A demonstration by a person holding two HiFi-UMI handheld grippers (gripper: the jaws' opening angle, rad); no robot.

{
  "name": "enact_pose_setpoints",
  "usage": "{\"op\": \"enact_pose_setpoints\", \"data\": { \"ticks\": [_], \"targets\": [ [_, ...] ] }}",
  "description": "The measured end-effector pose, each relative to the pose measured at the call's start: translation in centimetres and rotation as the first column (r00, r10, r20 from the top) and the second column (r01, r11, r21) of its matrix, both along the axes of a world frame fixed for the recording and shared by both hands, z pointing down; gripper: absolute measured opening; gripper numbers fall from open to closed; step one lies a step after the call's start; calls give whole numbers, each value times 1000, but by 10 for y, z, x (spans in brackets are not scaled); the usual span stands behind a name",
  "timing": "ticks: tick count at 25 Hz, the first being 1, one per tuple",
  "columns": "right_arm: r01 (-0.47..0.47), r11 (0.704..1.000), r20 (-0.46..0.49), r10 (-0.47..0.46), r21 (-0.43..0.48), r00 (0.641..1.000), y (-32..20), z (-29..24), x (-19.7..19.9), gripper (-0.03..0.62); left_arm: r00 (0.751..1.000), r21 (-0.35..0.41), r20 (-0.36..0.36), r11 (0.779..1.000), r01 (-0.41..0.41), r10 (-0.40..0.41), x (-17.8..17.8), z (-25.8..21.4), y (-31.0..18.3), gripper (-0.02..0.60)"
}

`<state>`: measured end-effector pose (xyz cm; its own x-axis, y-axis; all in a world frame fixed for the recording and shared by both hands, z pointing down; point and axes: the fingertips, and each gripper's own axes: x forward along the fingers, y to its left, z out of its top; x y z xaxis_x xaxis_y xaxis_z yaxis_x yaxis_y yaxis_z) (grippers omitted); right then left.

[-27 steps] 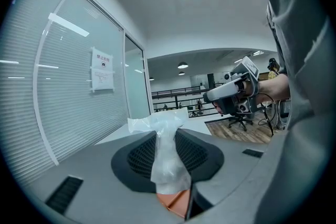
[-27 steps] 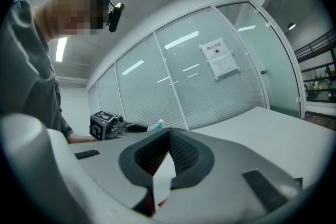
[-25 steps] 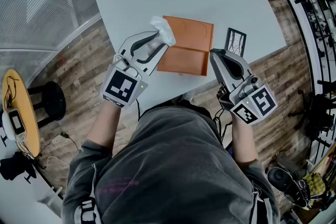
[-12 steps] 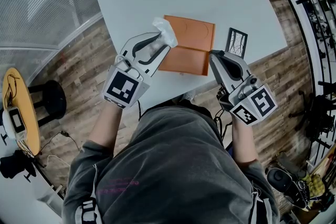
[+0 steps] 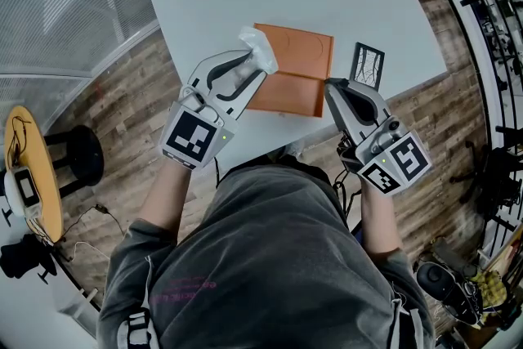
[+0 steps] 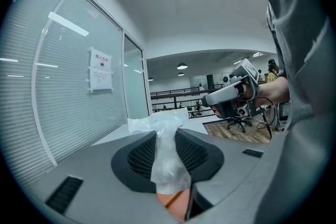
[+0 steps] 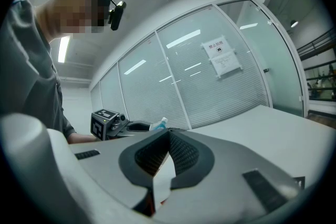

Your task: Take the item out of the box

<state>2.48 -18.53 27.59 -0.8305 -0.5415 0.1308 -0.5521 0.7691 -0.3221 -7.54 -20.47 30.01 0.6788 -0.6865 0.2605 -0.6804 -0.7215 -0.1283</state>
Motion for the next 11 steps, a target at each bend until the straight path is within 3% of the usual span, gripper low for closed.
{"op": "enact_pose_setpoints", "data": {
  "ticks": [11],
  "targets": [
    [4,1000,6,-4,2,1000,6,1,2,3,1000,-2,14,1000,-2,2,3,-1,7,114]
  ]
}}
